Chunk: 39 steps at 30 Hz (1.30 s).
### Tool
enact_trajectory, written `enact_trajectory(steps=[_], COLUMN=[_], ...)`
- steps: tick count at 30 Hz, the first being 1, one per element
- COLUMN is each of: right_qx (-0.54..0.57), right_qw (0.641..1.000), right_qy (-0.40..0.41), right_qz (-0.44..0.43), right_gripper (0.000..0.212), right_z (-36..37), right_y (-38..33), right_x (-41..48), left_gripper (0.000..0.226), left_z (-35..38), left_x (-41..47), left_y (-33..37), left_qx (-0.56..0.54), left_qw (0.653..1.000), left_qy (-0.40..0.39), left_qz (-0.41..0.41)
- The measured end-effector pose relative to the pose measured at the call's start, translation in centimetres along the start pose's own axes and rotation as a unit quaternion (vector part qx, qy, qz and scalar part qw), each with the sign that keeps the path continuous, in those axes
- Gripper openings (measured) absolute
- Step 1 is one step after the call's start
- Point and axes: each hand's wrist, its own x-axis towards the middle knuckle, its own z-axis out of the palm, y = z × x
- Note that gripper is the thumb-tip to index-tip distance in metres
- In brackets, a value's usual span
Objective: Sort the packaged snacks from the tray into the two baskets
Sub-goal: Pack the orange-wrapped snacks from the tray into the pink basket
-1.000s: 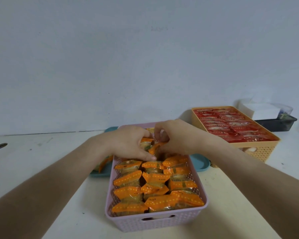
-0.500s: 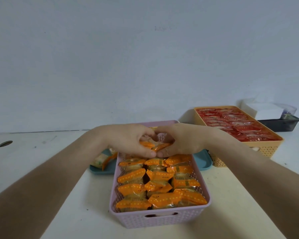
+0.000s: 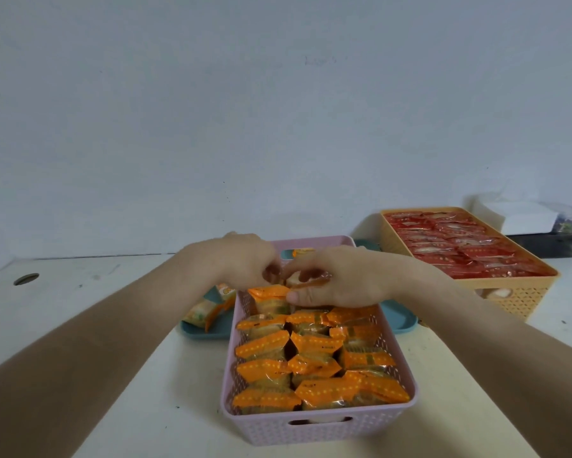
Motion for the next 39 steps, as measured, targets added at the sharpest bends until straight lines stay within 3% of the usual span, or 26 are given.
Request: enact_trajectory(steps=[2,7,12,16,21,24,27,32,36,39], right_qx=[-0.020,-0.009,0.001,-0.025,-0.054,-0.061,-0.067,-0.102,-0.098,-0.066], right_qw=[1.000,0.999,0.998,0.999,0.998,0.996,0.997,0.994,0.995,0.997], right_qy=[-0.001,-0.006,-0.002,-0.020,-0.034,-0.060,-0.046,0.007,0.015,0.039], right_qz=[-0.019,-0.046,-0.057,-0.042,-0.011,-0.012,-0.003,0.024,0.029,0.029], right_gripper=[0.045,0.035,0.029,0.030,0.033,0.038,0.042,0.050,0.048,0.032], right_z=[0.4,0.9,0.9,1.0,1.5,1.3,1.4,1.9,1.6,1.1], right_y=[0.0,-0.2,-0.3,-0.3,-0.4,-0.8,-0.9,-0.3,-0.7,-0.5], right_x=[0.2,0.1,0.1,0.3,0.9,1.0,1.0,1.3,1.0,0.6], left_gripper=[0.013,0.017,0.012,0.021,0.064,0.056,0.036,0.018,0.047,0.036], left_z=[0.6,0.6,0.8,0.9,-1.3,-2.1,-1.5,-0.2,0.5,1.1], left_x=[1.2,2.2,2.4,2.1,0.5,-1.2,-2.8,-3.7,-3.6,-3.2], left_y=[-0.1,0.6,1.5,1.5,1.4,0.6,0.0,-0.8,0.1,0.7], left_qx=[0.064,0.172,0.177,0.109,-0.047,-0.170,-0.229,-0.218,-0.186,-0.076], left_qw=[0.997,0.984,0.983,0.993,0.989,0.966,0.963,0.975,0.982,0.996], left_qy=[-0.034,-0.037,-0.036,-0.002,0.112,0.181,0.141,0.047,0.020,0.040], left_qz=[-0.021,-0.027,-0.020,-0.049,-0.083,-0.066,-0.019,0.008,-0.001,0.004])
